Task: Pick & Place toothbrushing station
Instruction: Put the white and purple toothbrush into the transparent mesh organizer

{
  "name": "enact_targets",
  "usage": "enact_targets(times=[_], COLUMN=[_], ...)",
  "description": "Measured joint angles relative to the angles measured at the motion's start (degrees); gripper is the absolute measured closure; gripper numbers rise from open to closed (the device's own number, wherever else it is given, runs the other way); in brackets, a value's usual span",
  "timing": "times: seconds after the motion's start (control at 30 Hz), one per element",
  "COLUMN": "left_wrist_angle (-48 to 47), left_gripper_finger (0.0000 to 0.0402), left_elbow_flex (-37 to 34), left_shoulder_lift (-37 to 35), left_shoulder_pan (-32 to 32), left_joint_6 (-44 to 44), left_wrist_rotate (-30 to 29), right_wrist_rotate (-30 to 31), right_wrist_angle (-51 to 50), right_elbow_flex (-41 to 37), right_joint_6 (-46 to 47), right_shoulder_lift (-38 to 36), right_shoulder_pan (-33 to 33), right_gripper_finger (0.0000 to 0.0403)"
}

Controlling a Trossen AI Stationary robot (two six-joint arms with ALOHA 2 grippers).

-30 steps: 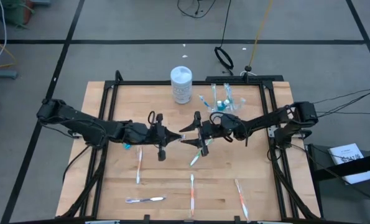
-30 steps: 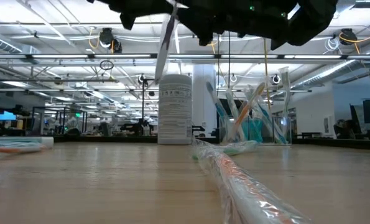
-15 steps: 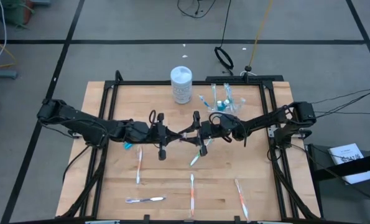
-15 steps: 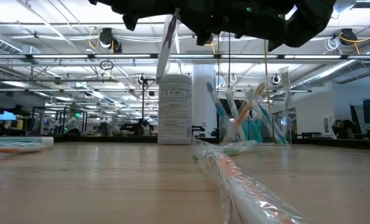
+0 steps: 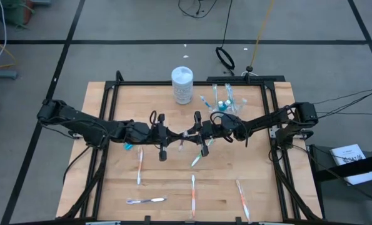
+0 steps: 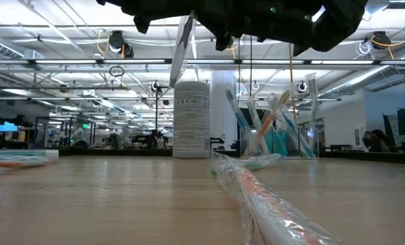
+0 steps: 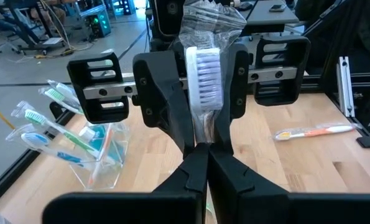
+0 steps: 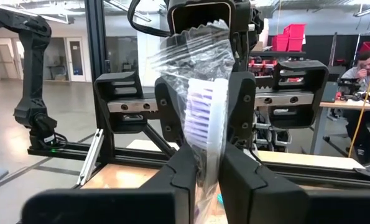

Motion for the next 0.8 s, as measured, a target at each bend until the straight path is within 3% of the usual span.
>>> enact_targets(times=[0.27,0.53,0.8], left_wrist_angle=[-1.7,-2.5,-3.6], left_gripper_finger=[0.0398,0.0353,0.0337], left_elbow_flex=[0.0,0.02,0.07], left_shoulder_lift=[0.0,-0.07,0.02], left_shoulder_pan=[0.02,-0.02,0.04], left_joint_6=[-3.1,3.43,3.98], left_wrist_rotate=[0.02,0.21,0.13], right_wrist_rotate=[0.04,0.52,0.21], right_wrist_angle=[-0.46,-0.15,1.67], right_elbow_flex=[-0.02,-0.07,-0.07], right_joint_6=[0.09,-0.21,-1.27], right_shoulder_lift=[0.09,0.13,0.03], right_shoulder_pan=[0.0,-0.04,-0.35], right_gripper_finger=[0.0366,0.0374,0.0393])
